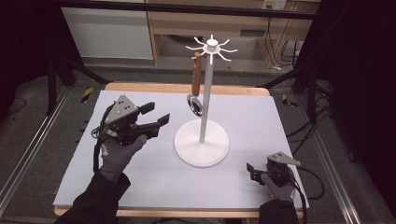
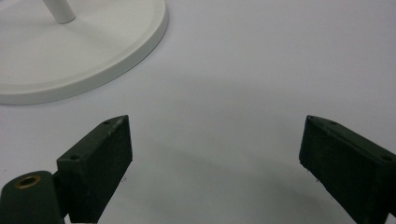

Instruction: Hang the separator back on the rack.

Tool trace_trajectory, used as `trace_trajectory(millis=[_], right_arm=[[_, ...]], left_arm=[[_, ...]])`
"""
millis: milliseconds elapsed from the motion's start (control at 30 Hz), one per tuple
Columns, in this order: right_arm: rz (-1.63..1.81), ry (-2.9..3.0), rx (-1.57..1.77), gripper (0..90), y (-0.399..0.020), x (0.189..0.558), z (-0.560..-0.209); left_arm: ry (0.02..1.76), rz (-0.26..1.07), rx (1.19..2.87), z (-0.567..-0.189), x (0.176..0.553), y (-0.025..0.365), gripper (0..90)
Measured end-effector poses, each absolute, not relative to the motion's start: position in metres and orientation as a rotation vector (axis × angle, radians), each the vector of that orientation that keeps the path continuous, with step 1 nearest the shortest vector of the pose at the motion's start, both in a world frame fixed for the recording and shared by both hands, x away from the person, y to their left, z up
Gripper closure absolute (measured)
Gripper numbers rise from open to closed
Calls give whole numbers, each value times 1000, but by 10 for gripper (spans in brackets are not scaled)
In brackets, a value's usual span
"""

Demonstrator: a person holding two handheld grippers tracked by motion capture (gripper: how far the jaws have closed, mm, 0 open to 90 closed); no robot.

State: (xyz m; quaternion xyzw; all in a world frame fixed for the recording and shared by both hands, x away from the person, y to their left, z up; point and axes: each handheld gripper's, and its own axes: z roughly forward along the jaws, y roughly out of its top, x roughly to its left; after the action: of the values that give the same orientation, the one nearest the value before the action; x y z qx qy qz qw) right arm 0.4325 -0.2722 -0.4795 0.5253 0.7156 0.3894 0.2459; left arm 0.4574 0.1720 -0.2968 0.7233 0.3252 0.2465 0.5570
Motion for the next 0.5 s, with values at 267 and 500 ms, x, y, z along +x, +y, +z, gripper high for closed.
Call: trace_trajectory(millis=[267,500], right_arm=[[1058,1949,1429,97,-272,433,-480],[1051,1950,1424,95,-272,433,-480]], left_arm=[[816,577,1733,-322,457,190,321],[864,562,1749,-348,456,209,306]])
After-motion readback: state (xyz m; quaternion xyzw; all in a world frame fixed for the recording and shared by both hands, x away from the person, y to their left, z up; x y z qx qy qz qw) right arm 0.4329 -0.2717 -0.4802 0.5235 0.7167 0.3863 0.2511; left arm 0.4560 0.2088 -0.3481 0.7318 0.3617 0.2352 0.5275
